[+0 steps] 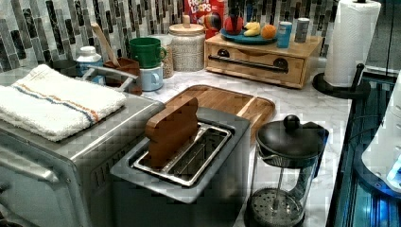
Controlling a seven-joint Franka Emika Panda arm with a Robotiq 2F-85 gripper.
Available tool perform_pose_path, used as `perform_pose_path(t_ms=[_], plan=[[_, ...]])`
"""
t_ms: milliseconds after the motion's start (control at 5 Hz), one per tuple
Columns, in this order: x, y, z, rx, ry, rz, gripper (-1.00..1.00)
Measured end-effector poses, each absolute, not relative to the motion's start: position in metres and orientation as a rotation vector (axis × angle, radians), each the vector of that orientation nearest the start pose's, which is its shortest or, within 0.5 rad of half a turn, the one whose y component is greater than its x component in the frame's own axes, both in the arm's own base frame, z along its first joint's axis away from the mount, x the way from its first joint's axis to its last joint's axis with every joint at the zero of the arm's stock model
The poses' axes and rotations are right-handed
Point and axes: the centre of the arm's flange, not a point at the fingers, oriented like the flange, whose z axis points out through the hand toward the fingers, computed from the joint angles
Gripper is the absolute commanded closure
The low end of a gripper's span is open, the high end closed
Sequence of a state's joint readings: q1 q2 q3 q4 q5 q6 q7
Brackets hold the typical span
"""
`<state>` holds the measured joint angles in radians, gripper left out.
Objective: Open the drawer.
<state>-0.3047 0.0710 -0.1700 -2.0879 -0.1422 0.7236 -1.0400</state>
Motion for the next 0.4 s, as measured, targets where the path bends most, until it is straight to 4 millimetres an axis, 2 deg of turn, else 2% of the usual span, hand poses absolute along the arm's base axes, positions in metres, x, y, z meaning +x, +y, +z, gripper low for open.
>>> perform_pose_path(t_ms=[400], plan=[[0.5038,-0.2629,0.3931,-3.291,0.226,-0.178,-1.0]])
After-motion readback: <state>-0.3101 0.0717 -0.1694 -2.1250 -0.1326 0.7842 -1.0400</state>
